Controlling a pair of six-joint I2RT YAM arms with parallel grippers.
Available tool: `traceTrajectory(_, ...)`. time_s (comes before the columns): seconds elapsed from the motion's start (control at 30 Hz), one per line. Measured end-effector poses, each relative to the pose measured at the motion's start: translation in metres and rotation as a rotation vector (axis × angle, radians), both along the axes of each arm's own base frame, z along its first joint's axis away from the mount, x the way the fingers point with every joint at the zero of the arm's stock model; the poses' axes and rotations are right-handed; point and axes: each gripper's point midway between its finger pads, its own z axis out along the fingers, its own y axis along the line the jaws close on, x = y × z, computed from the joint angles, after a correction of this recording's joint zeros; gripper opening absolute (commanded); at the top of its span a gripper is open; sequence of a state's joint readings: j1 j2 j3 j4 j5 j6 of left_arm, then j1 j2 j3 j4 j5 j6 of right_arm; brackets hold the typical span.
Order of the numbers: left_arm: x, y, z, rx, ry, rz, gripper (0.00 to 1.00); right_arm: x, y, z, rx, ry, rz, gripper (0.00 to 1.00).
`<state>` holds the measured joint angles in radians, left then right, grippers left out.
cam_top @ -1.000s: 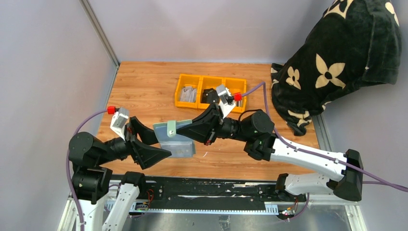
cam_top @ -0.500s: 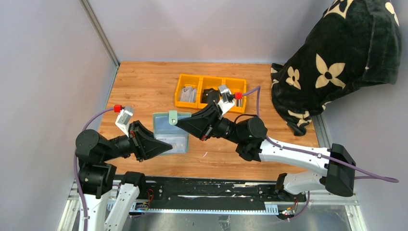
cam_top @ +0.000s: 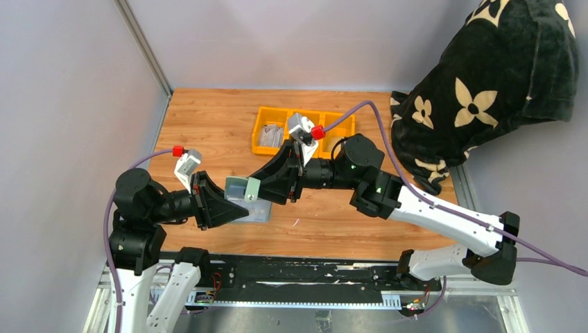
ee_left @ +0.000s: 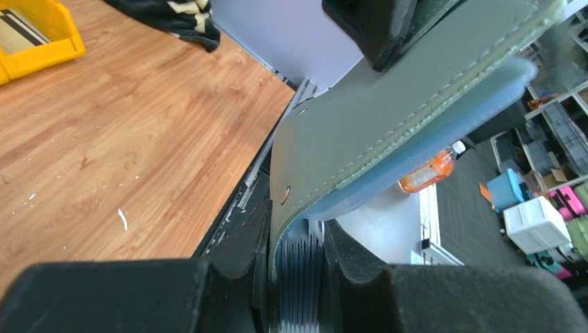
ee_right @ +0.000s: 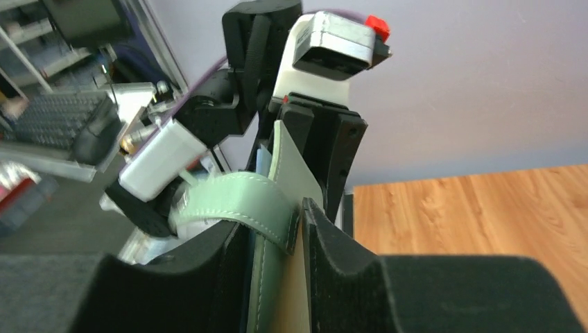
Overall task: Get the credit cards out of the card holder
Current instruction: Remove the credit card from the card holder.
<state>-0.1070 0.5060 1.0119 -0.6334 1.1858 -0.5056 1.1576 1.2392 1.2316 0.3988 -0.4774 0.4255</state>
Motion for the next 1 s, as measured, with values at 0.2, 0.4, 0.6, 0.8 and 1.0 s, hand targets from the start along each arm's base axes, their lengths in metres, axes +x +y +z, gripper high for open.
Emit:
traceTrajectory(0.2, -0.007, 0.0, -0.003, 0.016, -0.01, -0.041, 0.0, -0.008, -0.003, -0.005, -0.171, -0.144, 0.055, 0.36)
traceTrajectory(0.4, -0.01, 0.0, -0.004, 0.023, -0.013, -0.056, 0.0, -0.006, 0.0, -0.027, -0.343, -0.235, 0.096, 0.13)
traceTrajectory(0.6, -0.012, 0.0, -0.006, 0.026, -0.014, -0.069, 0.84, -0.003, -0.001, -0.034, -0.398, -0.268, 0.096, 0.0)
traceTrajectory(0.8, -0.009, 0.002, -0.005, 0.04, -0.054, -0.025, 0.99, 0.002, 0.0, -0.034, -0.327, -0.203, 0.034, 0.0)
traceTrajectory(1.0, -0.004, 0.005, 0.004, 0.013, -0.093, 0.064, 0.96, 0.011, 0.0, -0.032, -0.094, -0.032, -0.062, 0.0)
